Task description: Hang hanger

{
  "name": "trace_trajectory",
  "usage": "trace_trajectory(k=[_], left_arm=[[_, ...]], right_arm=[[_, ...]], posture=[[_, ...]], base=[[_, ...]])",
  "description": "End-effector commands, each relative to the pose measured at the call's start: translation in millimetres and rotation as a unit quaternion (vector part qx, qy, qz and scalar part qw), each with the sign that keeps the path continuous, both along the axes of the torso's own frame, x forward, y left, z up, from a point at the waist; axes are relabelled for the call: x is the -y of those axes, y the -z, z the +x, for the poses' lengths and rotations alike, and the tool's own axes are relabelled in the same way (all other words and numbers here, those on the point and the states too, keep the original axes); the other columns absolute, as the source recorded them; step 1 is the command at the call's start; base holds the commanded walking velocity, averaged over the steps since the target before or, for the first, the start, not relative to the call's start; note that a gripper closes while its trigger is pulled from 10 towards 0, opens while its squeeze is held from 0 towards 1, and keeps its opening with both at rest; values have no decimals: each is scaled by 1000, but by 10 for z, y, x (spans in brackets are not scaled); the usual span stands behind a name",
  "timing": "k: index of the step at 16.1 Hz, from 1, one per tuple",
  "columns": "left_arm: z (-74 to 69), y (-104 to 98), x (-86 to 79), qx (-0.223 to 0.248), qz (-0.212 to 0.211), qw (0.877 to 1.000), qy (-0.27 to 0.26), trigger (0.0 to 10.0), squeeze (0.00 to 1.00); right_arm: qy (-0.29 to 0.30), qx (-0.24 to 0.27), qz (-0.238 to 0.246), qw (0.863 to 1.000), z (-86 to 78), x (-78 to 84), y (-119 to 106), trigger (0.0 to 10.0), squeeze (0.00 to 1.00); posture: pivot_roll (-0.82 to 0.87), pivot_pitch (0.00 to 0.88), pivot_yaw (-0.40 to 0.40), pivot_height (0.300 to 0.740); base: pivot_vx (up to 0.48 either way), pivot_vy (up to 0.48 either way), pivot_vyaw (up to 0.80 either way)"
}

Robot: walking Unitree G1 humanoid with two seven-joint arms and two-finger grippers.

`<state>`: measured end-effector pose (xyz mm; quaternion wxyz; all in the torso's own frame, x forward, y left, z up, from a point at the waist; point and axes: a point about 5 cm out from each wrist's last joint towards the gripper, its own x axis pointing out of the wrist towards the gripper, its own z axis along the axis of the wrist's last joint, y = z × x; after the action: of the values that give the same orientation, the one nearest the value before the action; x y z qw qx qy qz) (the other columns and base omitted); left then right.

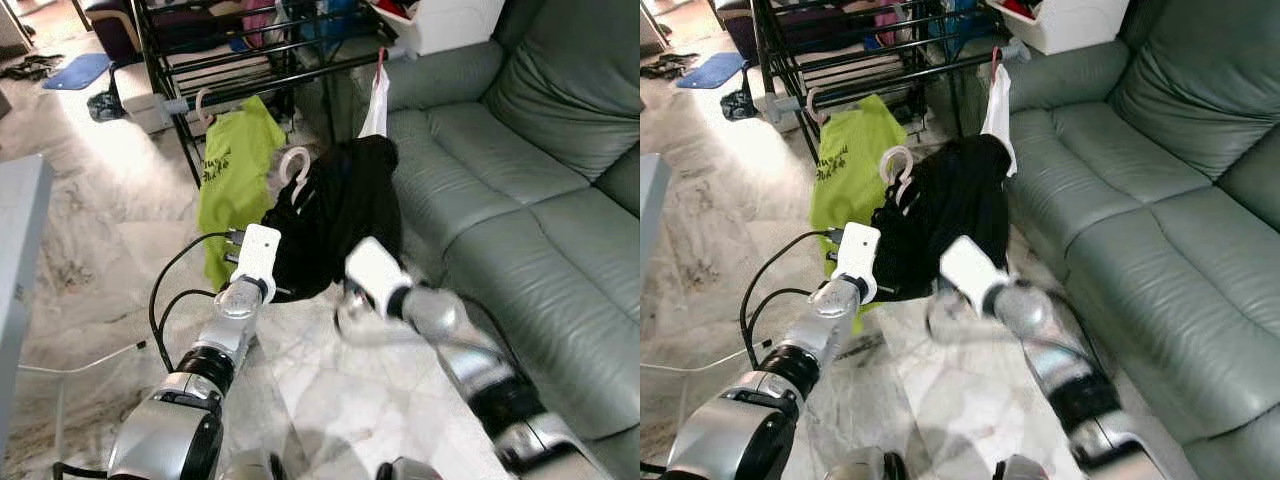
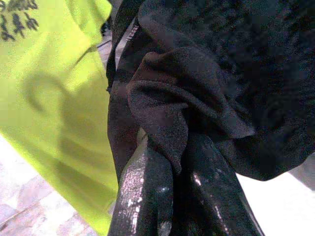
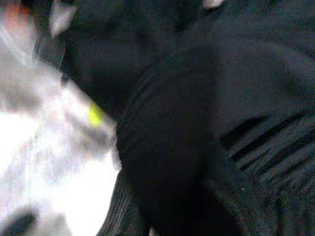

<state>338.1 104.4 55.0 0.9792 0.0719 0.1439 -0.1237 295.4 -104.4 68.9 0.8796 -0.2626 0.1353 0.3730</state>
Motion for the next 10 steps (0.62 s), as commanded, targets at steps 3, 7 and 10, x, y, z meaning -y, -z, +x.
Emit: trace_trajectory(k=[3,7,10], left_arm=[[107,-178,-47,29,-18,999,4,0,0],[66,-193,62,35,-13,995,98,0,0],[76,-248,28,52,6,990,132,0,0]], right_arm=[[-81,-26,-30,996,-360,211,125,10000,1000],[-159,-85,-80,980,-729,565,159,10000,1000],[-165,-74,-112,977,-750,637,140,10000,1000]], posture=[[-61,0,47,740],[-75,0,66,740],[-72,0,67,740]], base=[[0,0,0],[0,0,0],[0,0,0]])
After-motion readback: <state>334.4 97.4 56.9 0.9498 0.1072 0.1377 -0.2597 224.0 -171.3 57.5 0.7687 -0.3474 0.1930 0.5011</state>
